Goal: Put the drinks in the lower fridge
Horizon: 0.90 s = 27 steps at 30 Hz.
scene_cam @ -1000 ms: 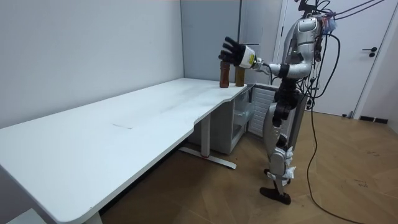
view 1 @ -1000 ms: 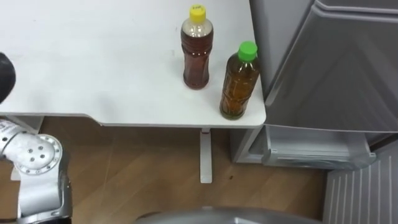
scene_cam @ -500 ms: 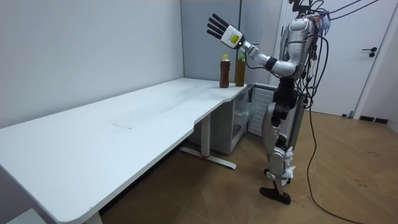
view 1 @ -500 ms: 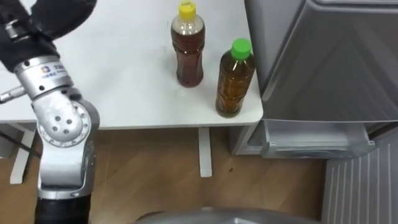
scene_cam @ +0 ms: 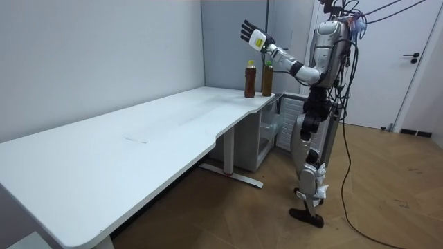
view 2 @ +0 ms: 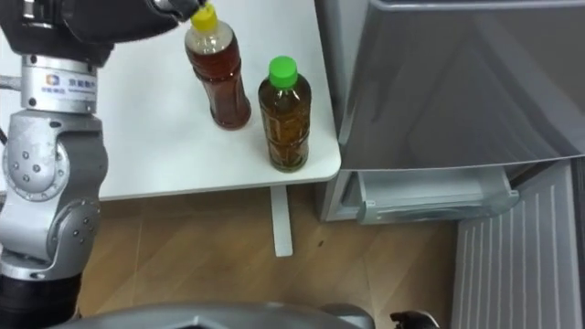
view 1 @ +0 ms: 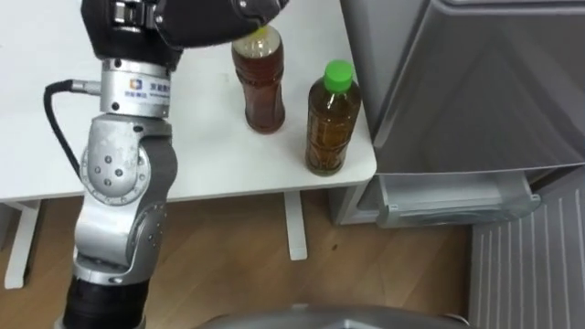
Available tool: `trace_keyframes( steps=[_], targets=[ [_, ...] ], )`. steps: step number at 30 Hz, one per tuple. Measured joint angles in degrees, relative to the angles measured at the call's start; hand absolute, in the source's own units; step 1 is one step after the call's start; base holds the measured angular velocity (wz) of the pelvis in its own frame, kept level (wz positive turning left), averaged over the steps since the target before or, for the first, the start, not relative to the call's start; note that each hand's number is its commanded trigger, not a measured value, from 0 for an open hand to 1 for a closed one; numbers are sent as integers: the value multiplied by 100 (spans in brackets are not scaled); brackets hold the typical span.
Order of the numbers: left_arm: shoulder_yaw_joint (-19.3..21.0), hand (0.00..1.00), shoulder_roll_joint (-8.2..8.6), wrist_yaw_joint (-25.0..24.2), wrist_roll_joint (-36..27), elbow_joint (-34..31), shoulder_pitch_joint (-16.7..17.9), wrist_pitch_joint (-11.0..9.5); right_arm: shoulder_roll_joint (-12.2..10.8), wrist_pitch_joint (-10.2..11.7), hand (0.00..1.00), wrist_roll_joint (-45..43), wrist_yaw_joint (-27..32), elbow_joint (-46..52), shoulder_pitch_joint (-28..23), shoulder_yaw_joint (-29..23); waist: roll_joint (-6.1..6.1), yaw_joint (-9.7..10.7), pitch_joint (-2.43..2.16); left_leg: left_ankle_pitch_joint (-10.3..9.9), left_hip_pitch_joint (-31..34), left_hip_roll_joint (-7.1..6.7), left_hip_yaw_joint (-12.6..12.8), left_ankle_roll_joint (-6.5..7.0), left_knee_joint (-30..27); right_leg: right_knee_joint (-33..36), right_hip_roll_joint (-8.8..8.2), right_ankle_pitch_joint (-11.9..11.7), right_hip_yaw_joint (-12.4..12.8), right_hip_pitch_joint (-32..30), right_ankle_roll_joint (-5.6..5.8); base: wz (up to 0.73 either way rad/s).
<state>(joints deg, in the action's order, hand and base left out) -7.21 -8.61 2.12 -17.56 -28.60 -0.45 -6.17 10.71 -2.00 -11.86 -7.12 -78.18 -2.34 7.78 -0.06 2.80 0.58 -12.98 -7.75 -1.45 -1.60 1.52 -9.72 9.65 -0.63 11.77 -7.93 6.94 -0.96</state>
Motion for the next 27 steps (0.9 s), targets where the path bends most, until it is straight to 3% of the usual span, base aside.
trace_keyframes(
  steps=[5,15,27],
  targets=[
    [-105,0,14,-525,-215,0,0,5,0,-3,0,-19,12,-61,26,1,38,18,2,0,5,21,125,0,-1,12,10,-13,17,-23,2,-2],
    [-129,0,8,-1283,-318,-5,-1,208,-1,-57,0,-15,19,-218,70,2,98,70,-32,0,21,71,137,0,-3,34,67,-40,70,-58,-33,0],
    [-224,0,10,-1681,-322,-96,-2,212,11,-58,0,-16,70,-242,86,11,127,75,-50,0,18,76,148,-1,-3,19,78,-41,125,-88,-36,-1]
  ],
)
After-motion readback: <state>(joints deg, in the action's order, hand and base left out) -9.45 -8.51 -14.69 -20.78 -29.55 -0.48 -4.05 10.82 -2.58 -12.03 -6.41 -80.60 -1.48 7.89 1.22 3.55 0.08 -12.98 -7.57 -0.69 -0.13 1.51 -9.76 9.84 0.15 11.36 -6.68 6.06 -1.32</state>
